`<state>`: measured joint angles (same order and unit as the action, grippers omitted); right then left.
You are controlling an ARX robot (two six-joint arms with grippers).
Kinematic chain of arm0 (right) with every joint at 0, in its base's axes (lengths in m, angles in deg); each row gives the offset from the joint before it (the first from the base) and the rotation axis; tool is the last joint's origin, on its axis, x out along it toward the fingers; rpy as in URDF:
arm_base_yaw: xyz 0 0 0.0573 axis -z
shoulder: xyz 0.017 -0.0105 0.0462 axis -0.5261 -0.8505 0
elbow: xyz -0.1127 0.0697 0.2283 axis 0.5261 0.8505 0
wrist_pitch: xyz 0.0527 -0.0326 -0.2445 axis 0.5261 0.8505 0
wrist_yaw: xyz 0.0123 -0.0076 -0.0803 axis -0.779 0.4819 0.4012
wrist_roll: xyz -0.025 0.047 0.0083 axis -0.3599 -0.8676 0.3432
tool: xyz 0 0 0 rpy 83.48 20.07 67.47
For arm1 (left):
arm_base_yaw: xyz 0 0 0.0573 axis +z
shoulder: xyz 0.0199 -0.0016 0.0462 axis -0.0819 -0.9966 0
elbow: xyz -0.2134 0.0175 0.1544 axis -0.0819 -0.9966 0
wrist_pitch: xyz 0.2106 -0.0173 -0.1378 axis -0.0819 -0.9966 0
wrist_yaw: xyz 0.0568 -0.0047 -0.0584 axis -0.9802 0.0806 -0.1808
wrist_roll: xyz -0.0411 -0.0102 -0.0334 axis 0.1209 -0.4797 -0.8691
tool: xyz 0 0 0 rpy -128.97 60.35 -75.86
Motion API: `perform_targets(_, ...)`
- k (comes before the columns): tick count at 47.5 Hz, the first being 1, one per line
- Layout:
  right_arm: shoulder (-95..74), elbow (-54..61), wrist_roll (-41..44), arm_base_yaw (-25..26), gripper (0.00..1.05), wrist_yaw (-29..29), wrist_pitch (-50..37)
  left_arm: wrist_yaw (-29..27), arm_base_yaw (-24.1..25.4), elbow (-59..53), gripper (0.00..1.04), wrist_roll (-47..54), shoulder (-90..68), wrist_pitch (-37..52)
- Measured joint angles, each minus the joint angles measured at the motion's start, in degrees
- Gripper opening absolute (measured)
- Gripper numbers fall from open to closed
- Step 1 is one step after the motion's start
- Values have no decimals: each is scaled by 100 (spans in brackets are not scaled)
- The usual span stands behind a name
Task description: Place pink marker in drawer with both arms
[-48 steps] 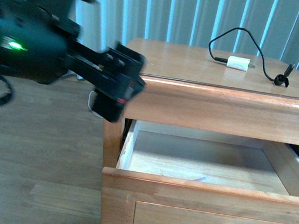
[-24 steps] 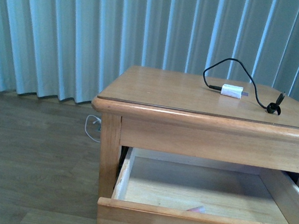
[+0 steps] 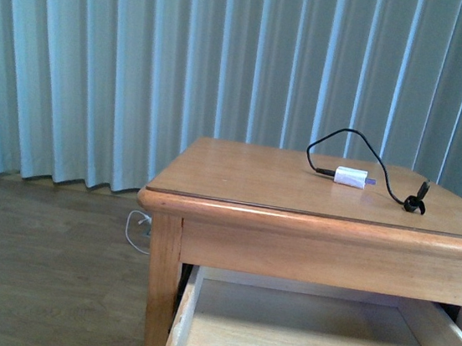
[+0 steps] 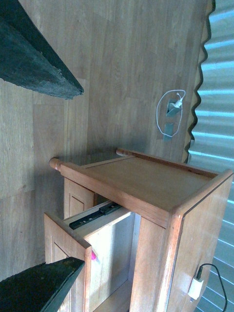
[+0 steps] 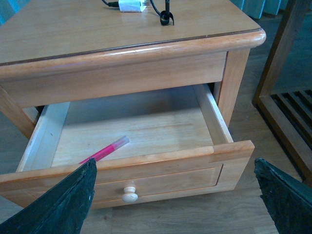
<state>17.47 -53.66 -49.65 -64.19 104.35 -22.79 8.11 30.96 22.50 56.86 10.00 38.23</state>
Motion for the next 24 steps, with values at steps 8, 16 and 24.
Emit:
perform_targets(8,0,0,0,0,96,0,0,0,0,0,99,-2,0,0)
perform_targets(16,0,0,0,0,96,0,0,0,0,0,99,-2,0,0)
perform_targets(24,0,0,0,0,96,2,0,-1672,-662,-490,72,223,551,761)
